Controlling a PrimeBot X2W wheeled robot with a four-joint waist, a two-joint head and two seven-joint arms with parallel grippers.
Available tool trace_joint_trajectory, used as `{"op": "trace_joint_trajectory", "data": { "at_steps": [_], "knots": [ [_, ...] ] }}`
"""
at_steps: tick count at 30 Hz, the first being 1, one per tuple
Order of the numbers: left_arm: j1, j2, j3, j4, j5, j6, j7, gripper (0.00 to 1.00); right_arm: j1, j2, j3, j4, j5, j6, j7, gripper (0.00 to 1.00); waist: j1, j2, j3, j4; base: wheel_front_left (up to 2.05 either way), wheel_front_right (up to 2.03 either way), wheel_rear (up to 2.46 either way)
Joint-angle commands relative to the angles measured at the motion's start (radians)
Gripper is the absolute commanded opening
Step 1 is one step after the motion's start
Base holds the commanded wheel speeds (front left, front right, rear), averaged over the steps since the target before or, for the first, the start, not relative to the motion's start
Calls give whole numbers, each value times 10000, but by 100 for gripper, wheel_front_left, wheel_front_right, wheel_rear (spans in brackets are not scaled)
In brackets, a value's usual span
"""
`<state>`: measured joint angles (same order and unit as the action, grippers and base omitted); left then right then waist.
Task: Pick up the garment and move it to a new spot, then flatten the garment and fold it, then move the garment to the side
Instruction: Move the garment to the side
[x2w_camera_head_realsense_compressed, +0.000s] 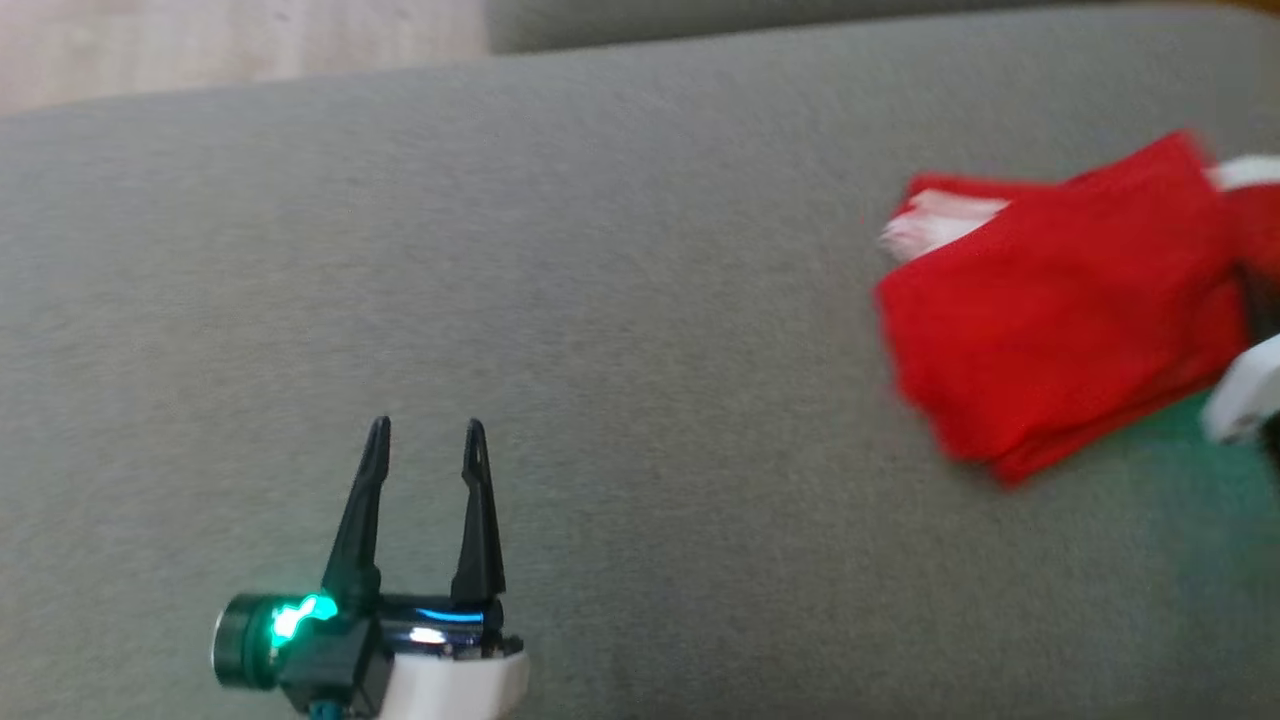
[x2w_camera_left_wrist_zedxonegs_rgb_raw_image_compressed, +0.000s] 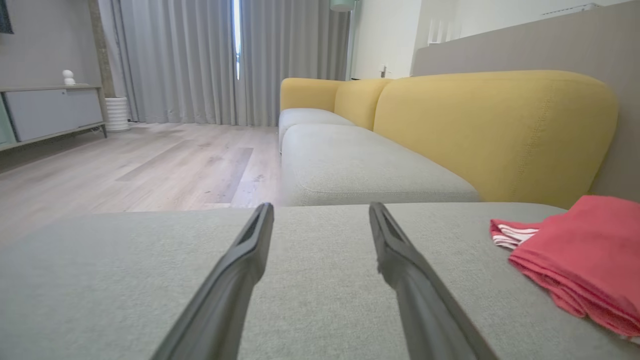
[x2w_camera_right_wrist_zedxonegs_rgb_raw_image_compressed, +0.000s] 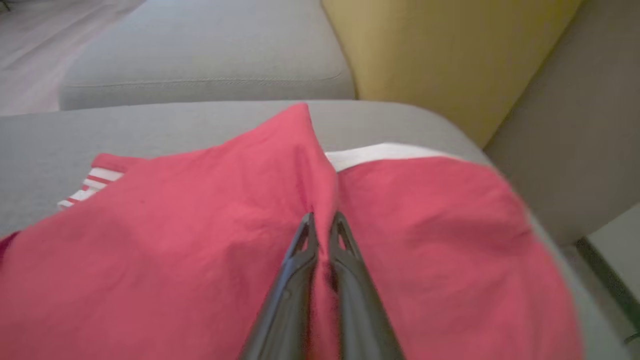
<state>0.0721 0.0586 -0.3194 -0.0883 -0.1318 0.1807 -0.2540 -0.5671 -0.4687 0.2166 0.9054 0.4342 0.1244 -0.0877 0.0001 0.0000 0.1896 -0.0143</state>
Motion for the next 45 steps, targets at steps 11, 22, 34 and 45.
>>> {"op": "trace_joint_trajectory", "data": {
  "at_steps": [11, 22, 34, 45],
  "knots": [
    [-1189, -84, 404, -36, 242, -180, -78, 100, -1222, -2148, -673, -225, 69, 63, -33, 100, -1, 0, 1261, -1113, 0, 0, 0],
    [-674, -84, 504, 359, 131, -266, -78, 100, 384, -228, -677, -676, -75, 63, -972, 100, -1, 0, -285, -741, 0, 0, 0],
    [572, -84, 572, 984, -262, -284, -78, 100, 4282, 2459, -74, -4183, -277, 63, -1731, 100, -1, 0, -2057, 467, 0, 0, 0],
    [1165, -84, 961, 945, 36, -462, -78, 100, 7063, 3499, -882, -7619, -2171, 63, -1739, 100, -1, 0, -2718, 1005, 0, 0, 0]
  ]
}}
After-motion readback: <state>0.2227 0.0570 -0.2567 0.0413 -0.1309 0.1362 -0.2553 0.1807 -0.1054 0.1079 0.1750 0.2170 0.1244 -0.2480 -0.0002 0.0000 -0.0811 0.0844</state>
